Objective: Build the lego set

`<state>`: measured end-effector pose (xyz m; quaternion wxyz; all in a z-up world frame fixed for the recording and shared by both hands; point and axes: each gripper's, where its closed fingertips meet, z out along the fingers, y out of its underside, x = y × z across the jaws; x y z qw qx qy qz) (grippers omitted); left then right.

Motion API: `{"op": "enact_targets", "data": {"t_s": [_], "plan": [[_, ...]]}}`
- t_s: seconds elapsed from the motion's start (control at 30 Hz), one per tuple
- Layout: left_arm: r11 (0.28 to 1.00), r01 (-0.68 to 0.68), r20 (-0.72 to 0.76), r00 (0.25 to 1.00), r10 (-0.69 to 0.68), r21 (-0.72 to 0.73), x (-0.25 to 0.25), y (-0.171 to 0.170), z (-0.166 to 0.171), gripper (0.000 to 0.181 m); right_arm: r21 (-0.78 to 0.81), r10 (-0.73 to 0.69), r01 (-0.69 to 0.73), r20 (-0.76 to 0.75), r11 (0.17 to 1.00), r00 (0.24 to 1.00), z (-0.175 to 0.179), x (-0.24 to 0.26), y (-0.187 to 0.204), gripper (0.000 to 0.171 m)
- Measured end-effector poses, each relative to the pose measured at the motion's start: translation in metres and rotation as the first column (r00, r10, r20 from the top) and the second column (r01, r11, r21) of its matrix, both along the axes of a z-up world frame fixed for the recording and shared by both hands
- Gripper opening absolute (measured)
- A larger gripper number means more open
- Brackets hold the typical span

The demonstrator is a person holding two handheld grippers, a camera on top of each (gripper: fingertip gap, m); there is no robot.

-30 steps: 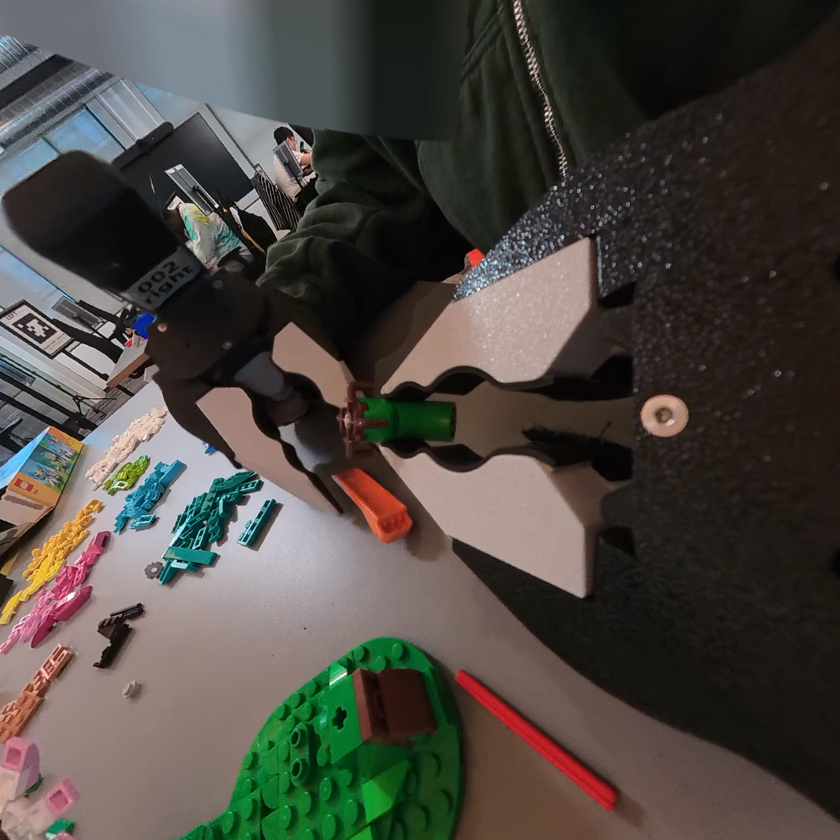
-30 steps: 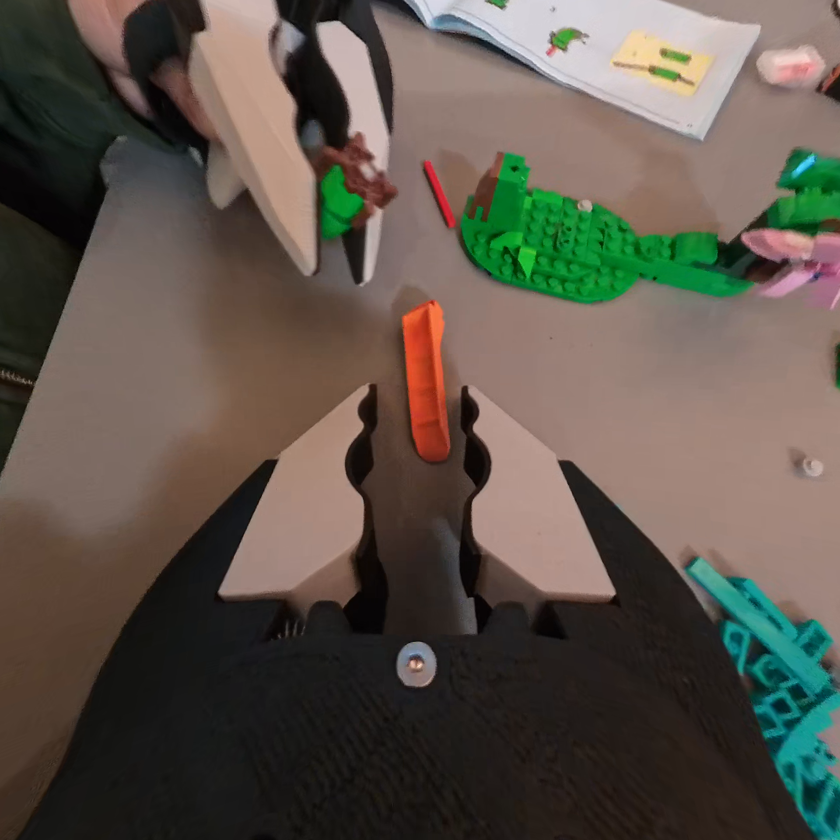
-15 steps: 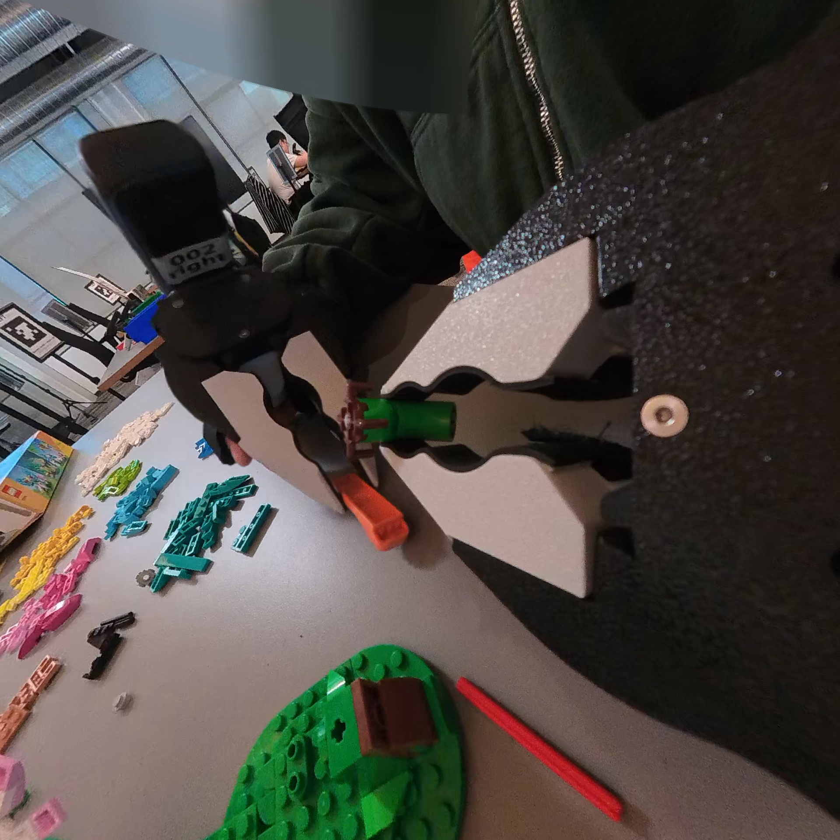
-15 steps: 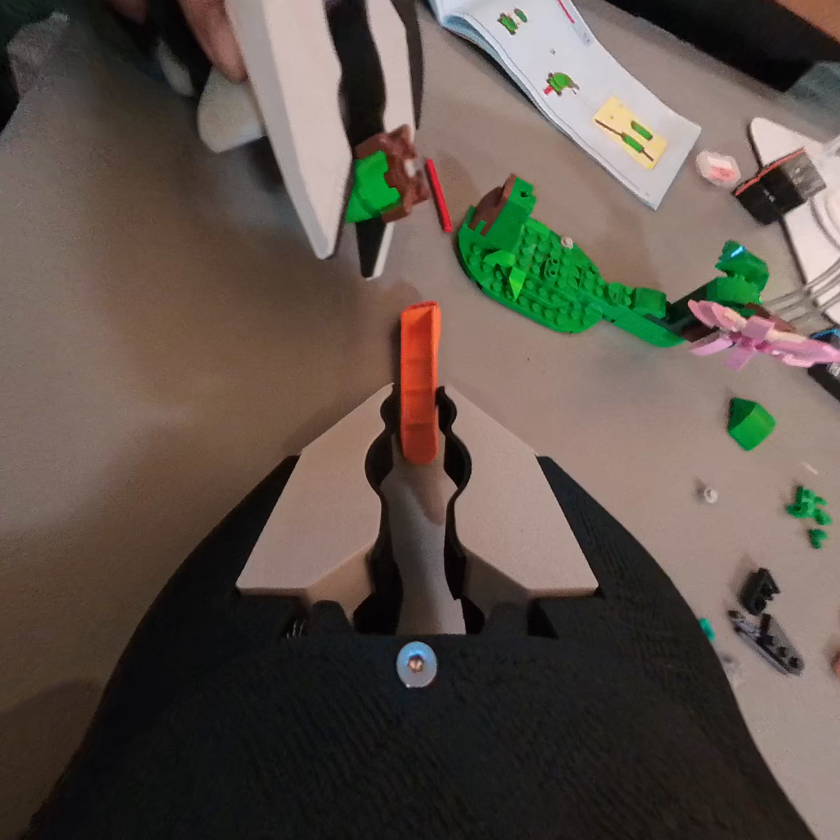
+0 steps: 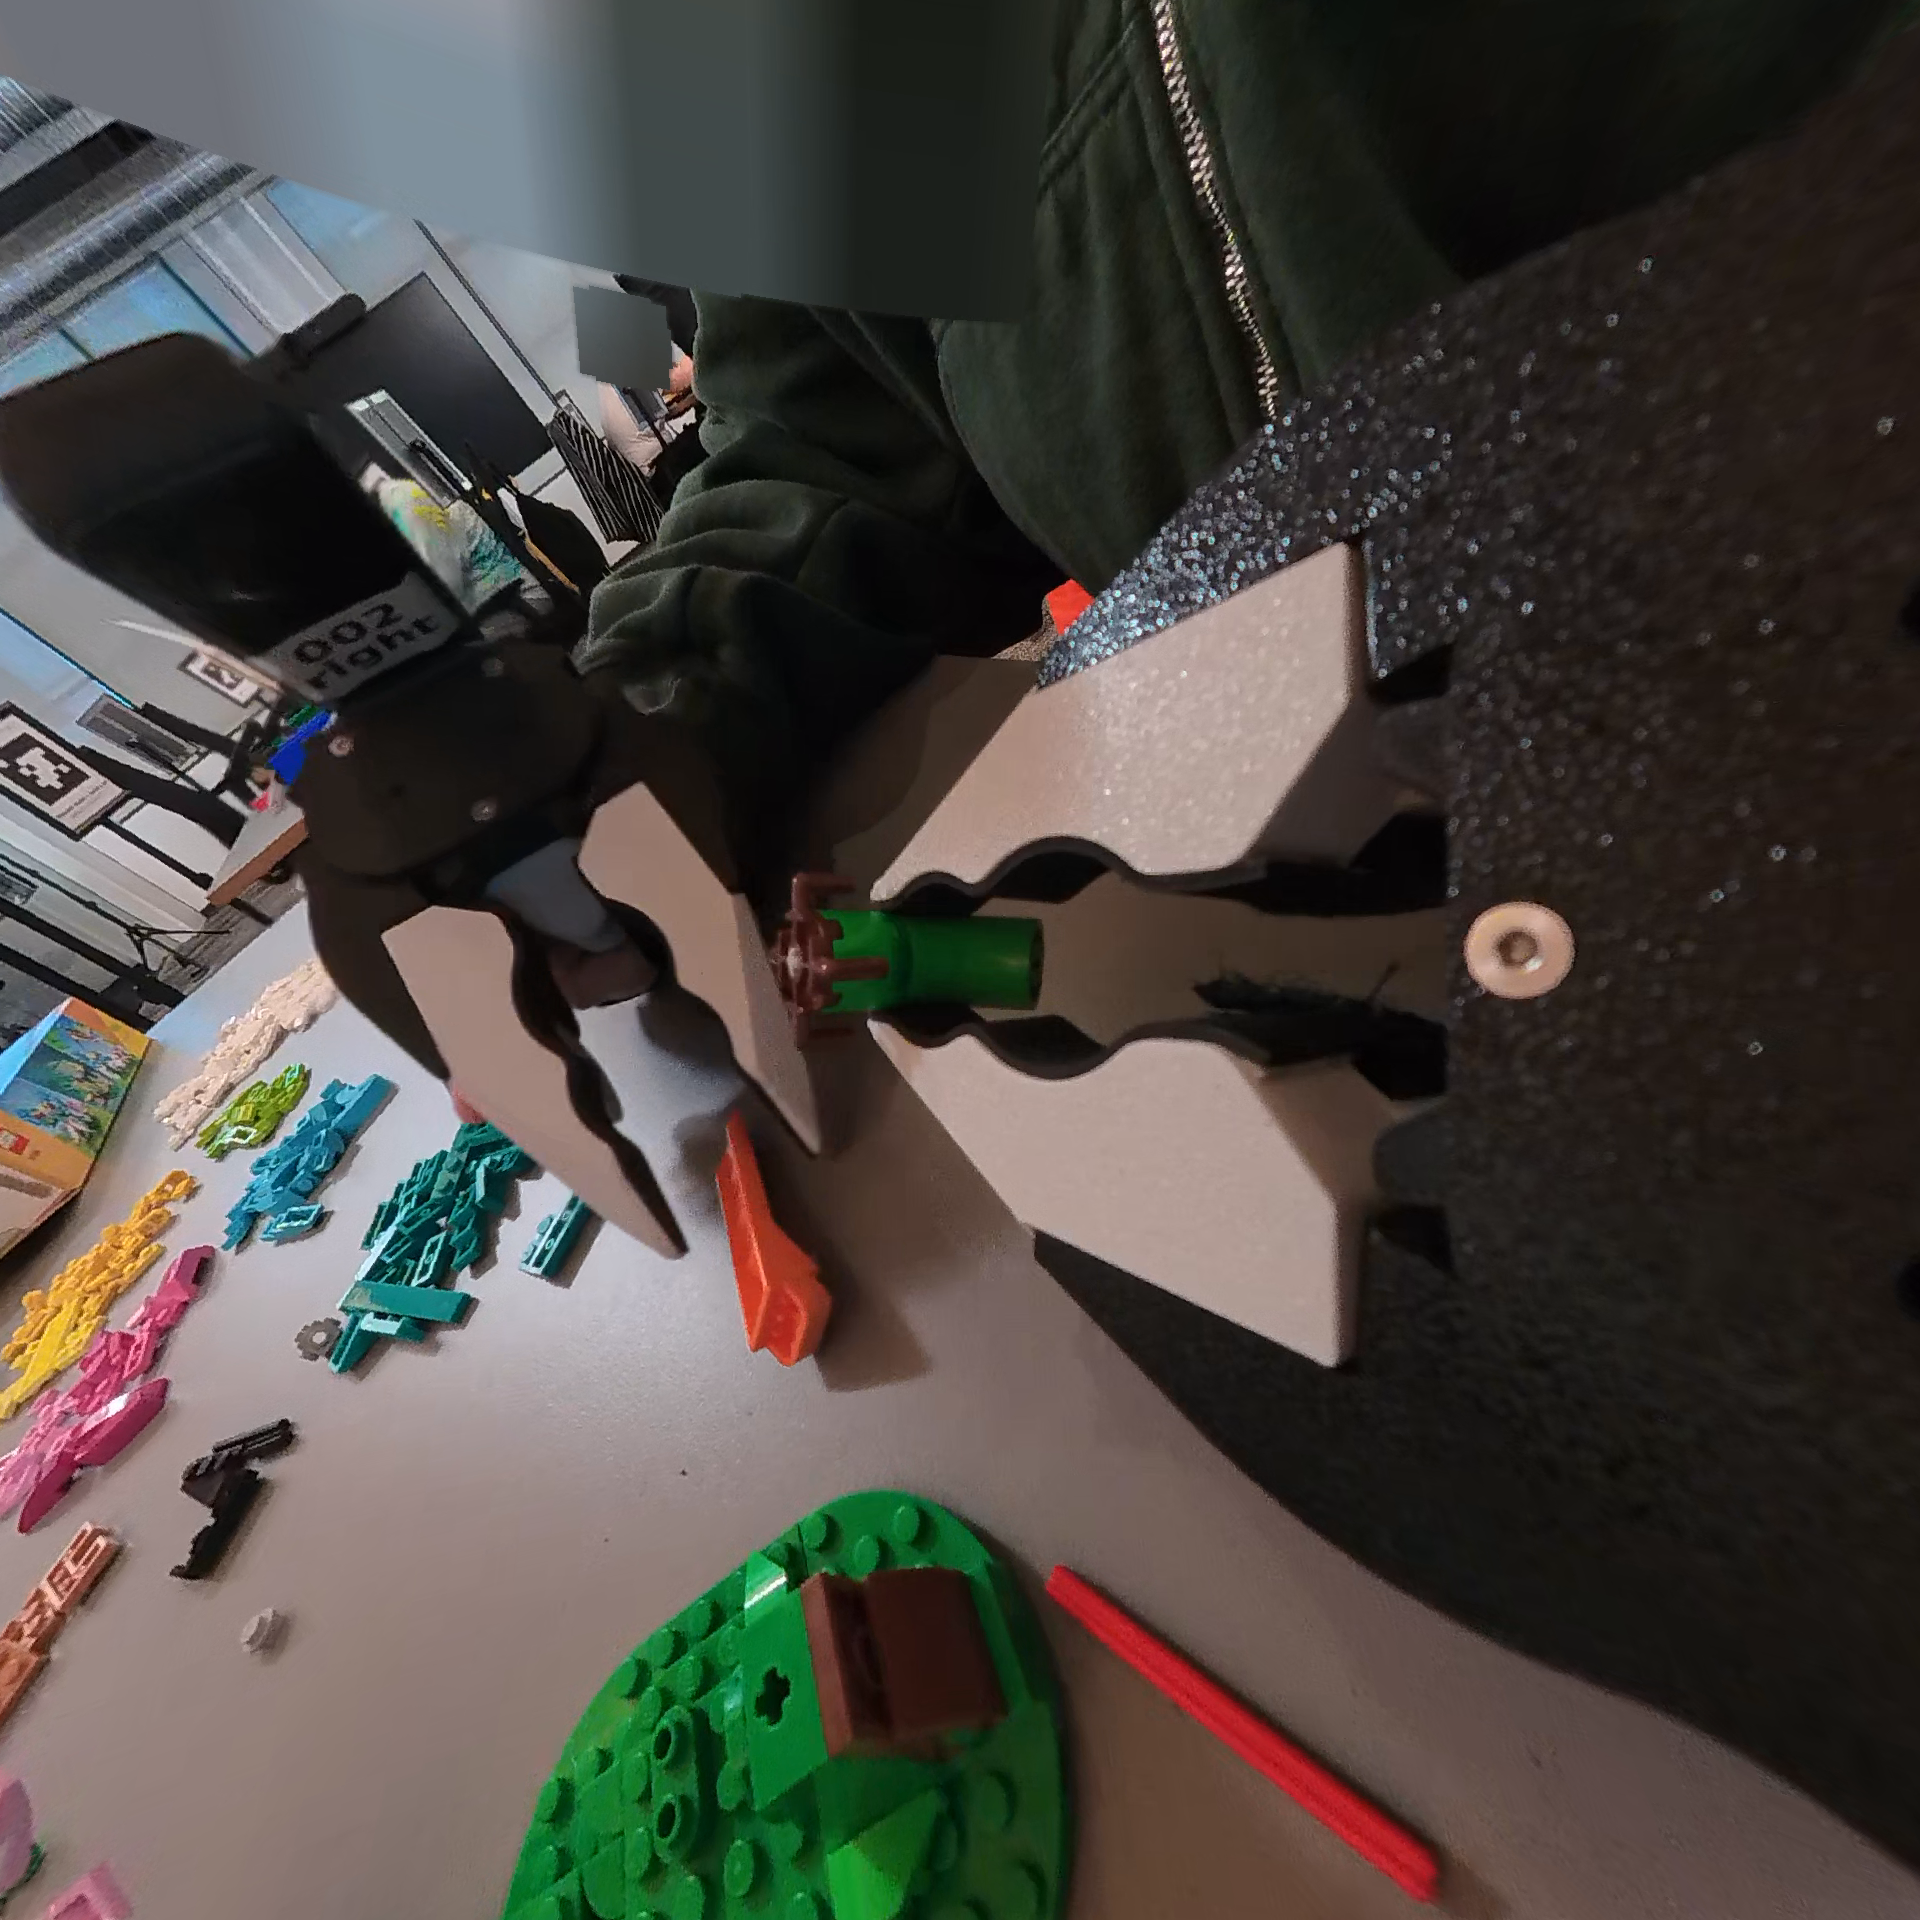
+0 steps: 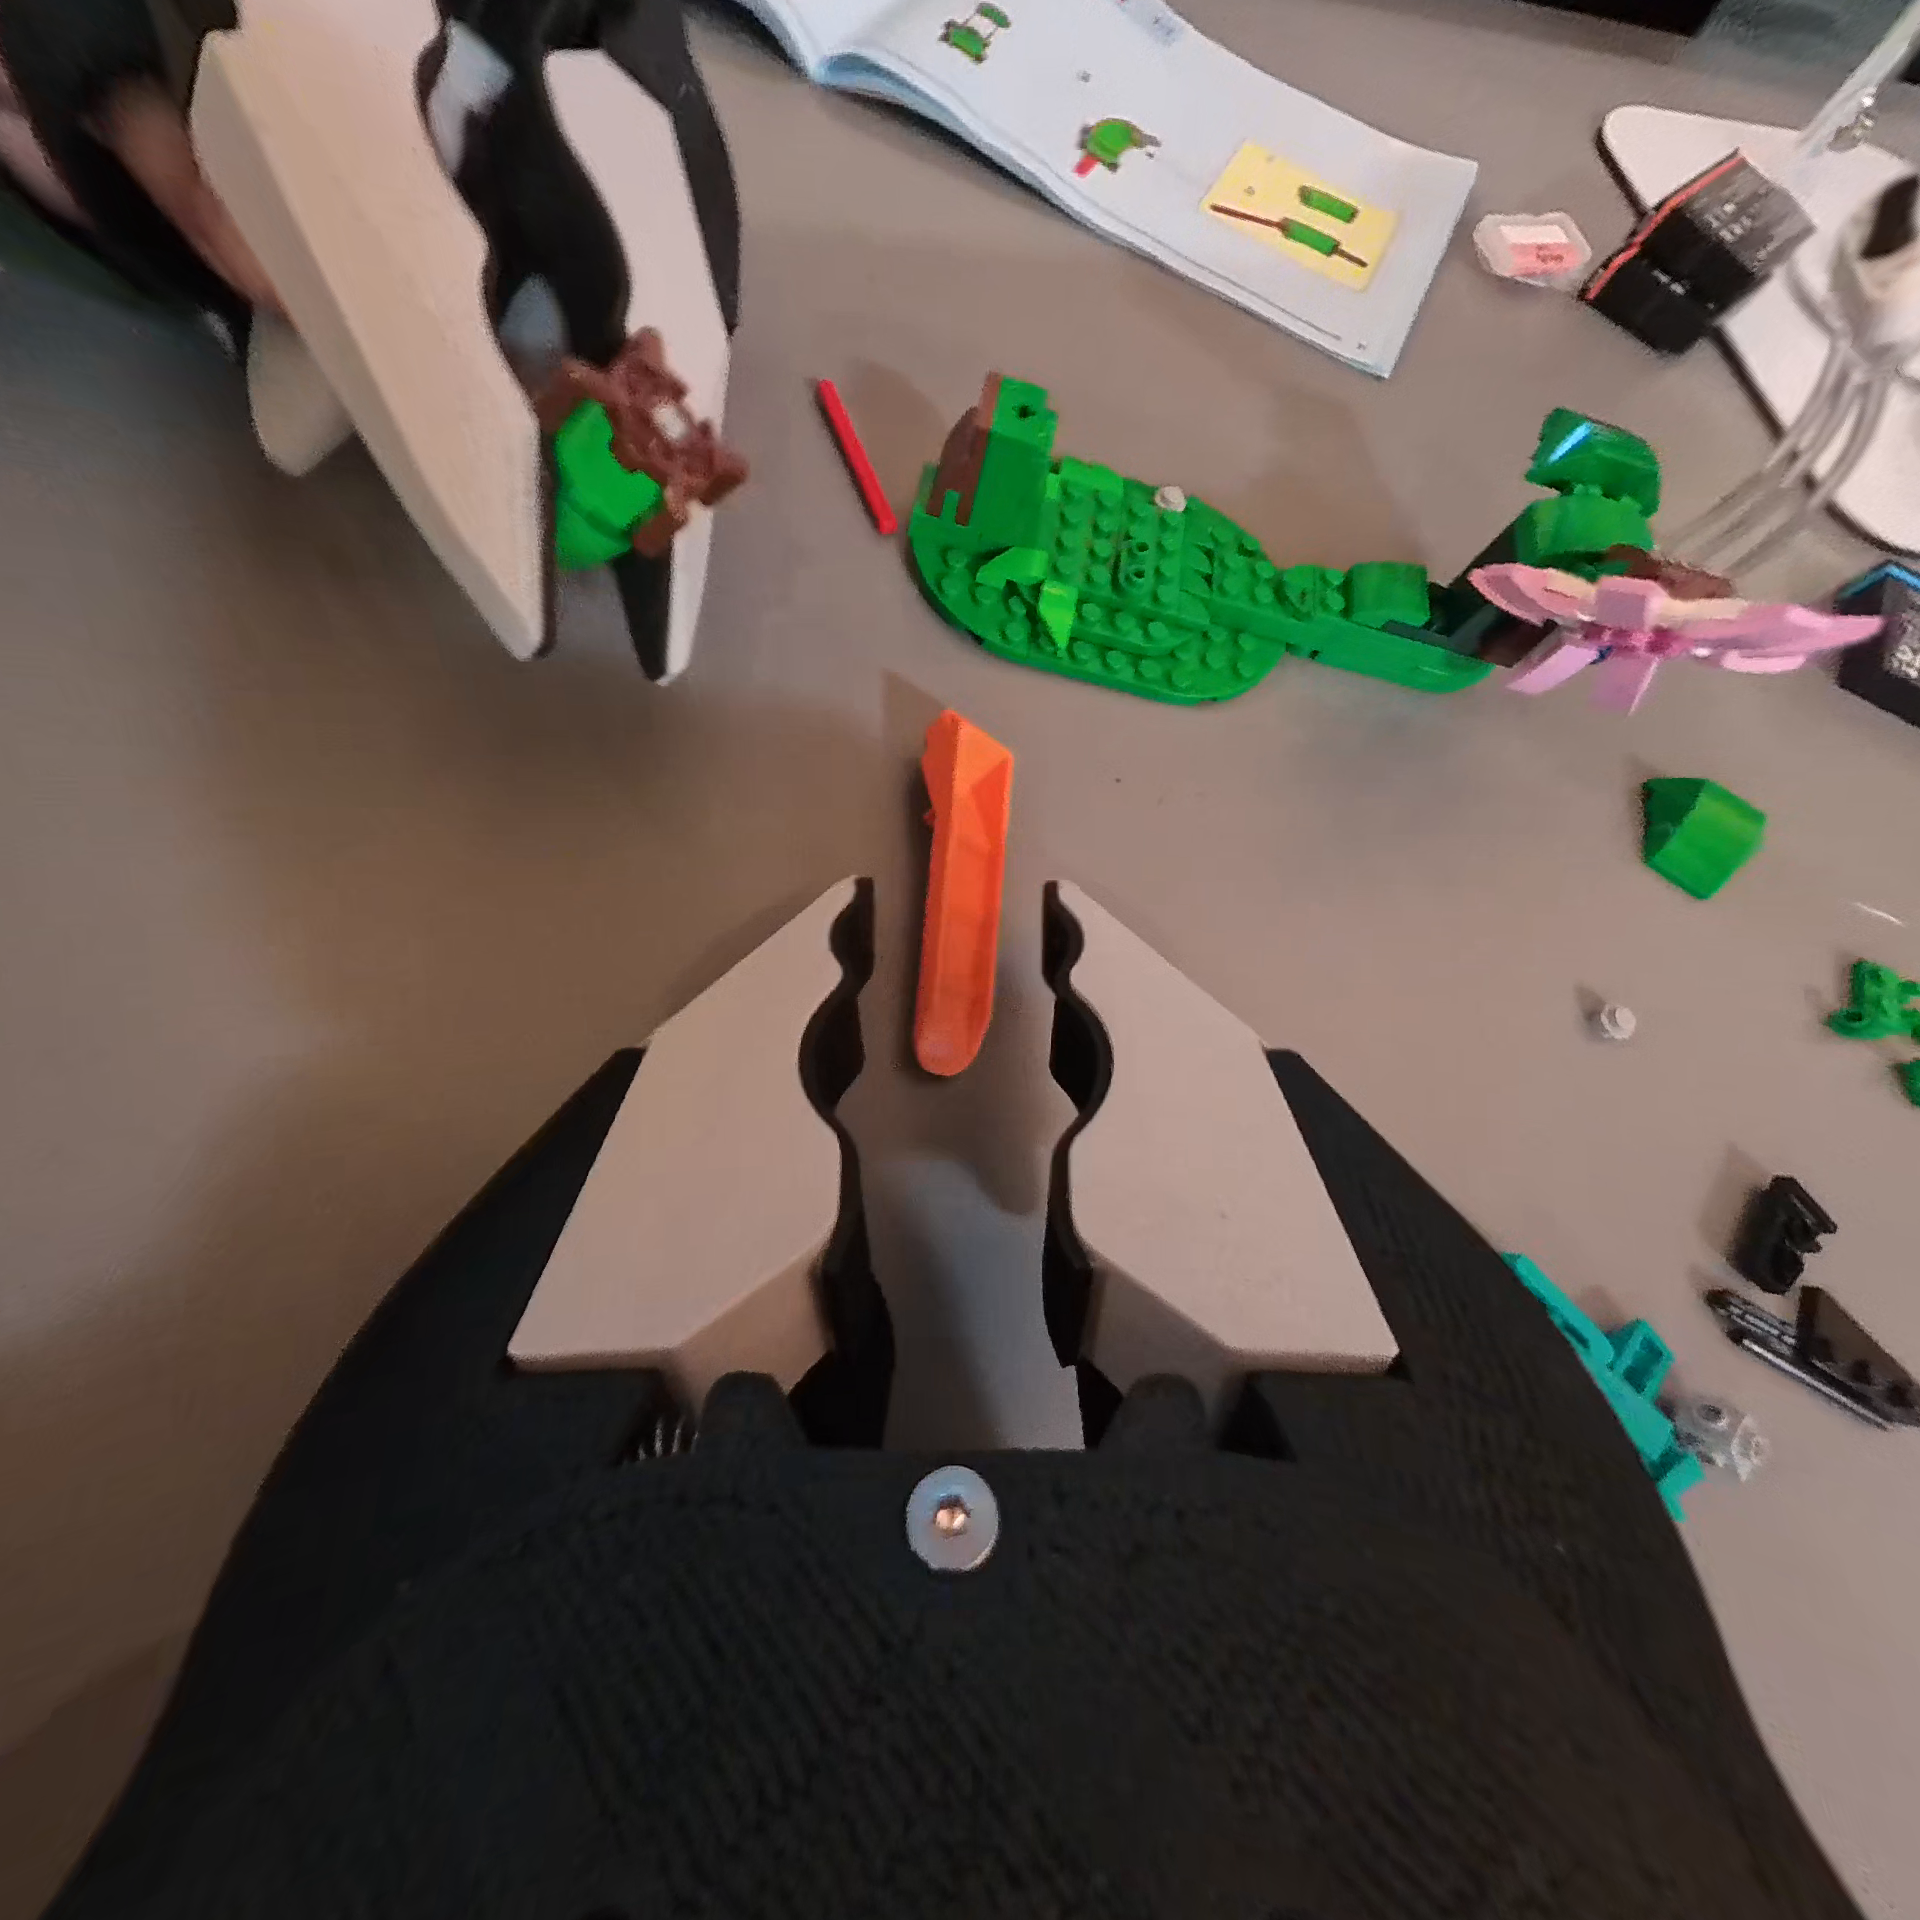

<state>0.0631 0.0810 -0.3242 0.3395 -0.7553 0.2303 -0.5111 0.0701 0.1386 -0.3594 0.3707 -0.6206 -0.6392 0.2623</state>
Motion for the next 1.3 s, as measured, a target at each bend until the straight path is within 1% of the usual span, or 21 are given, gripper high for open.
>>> {"op": "enact_targets", "data": {"t_s": [0.07,0.17,0.3,0.37,0.47,0.53,0.57,0.6,0.67,0.7,0.83,0.9,1.13,1.3], "plan": [[1.000,0.001,0.000,1.000,-0.001,0.000,0.000,0.000,0.000,0.014,-0.082,-0.028,0.027,-0.013,0.996,1.000,0.001,0.000,0.004,0.030],[1.000,0.001,-0.001,1.000,-0.001,-0.001,0.000,0.000,0.000,0.014,-0.248,-0.059,0.054,-0.012,0.967,0.998,-0.001,0.000,0.005,0.029],[1.000,0.001,-0.002,1.000,-0.001,0.001,0.000,0.000,0.000,0.014,-0.356,-0.076,0.069,-0.007,0.932,0.997,-0.002,-0.002,0.005,0.029],[1.000,0.001,-0.002,1.000,-0.001,0.001,0.000,0.000,0.000,0.014,-0.351,-0.074,0.069,-0.002,0.934,0.997,-0.003,-0.003,0.004,0.026],[1.000,0.001,-0.003,1.000,-0.001,0.001,0.000,0.000,0.000,0.014,-0.322,-0.046,0.049,0.016,0.945,0.999,-0.005,-0.003,0.000,0.015],[1.000,0.000,-0.007,1.000,0.000,0.000,0.000,0.000,-0.001,0.014,-0.305,-0.040,0.041,0.007,0.951,0.999,-0.004,-0.004,-0.001,0.014],[1.000,-0.002,-0.009,1.000,0.002,-0.001,0.000,0.000,-0.001,0.014,-0.297,-0.039,0.028,-0.030,0.955,0.999,0.002,-0.006,-0.002,0.014],[1.000,-0.004,-0.013,1.000,0.004,-0.003,0.000,0.001,-0.002,0.014,-0.303,-0.028,-0.005,-0.105,0.953,0.994,0.013,-0.009,-0.005,0.014],[1.000,-0.007,-0.022,1.000,0.007,-0.004,0.000,0.001,-0.003,0.014,-0.374,-0.005,-0.094,-0.256,0.923,0.967,0.036,-0.014,-0.016,0.014],[1.000,-0.006,-0.024,1.000,0.006,-0.004,0.000,0.001,-0.004,0.015,-0.411,0.010,-0.139,-0.302,0.901,0.953,0.042,-0.015,-0.022,0.014],[1.000,-0.005,-0.030,1.000,0.005,-0.006,0.001,0.001,-0.004,0.014,-0.504,0.046,-0.255,-0.389,0.826,0.920,0.054,-0.019,-0.038,0.014],[1.000,-0.004,-0.033,0.999,0.004,-0.007,0.001,0.001,-0.005,0.015,-0.522,0.051,-0.272,-0.399,0.809,0.916,0.055,-0.019,-0.040,0.014],[1.000,0.002,-0.030,1.000,-0.002,-0.004,0.001,0.000,-0.004,0.014,-0.518,0.051,-0.266,-0.391,0.813,0.919,0.053,-0.020,-0.041,0.014],[1.000,0.005,-0.035,0.999,-0.005,-0.007,0.002,0.000,-0.005,0.014,-0.504,0.081,-0.273,-0.369,0.819,0.926,0.050,-0.021,-0.046,0.013]]}}
